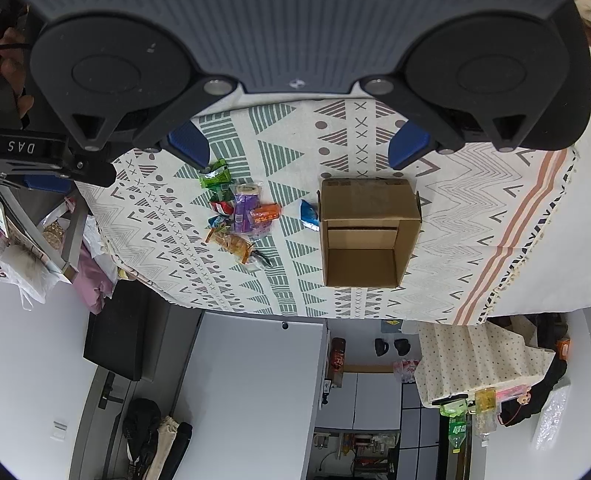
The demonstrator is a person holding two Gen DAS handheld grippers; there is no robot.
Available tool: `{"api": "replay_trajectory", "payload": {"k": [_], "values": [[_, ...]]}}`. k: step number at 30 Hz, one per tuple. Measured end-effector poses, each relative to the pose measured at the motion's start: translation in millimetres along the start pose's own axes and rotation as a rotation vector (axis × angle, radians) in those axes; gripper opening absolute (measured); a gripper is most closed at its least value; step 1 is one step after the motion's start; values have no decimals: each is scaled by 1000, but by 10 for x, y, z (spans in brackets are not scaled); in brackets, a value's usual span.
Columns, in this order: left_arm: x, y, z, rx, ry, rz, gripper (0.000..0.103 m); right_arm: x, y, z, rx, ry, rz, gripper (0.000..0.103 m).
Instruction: Organize snacks
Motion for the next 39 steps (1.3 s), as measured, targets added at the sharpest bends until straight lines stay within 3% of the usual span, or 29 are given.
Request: {"api": "replay_trajectory", "payload": {"k": [17, 39], "values": [[113, 117, 516, -10, -47, -18, 102, -38, 289, 442, -32, -58, 34, 103], [161, 171, 1363, -23, -104, -74, 100, -185, 552, 1239, 55, -162, 164, 103]]}}
Point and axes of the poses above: each gripper's, at about its wrist camera, not at the fingertips, and z roughly the way its jaws point, y to its right, x to its top, the point moved 7 cm from there along z, roughly the way its jaws point, and after that the axes turned 6 degrees about y, right-handed, at the moved point
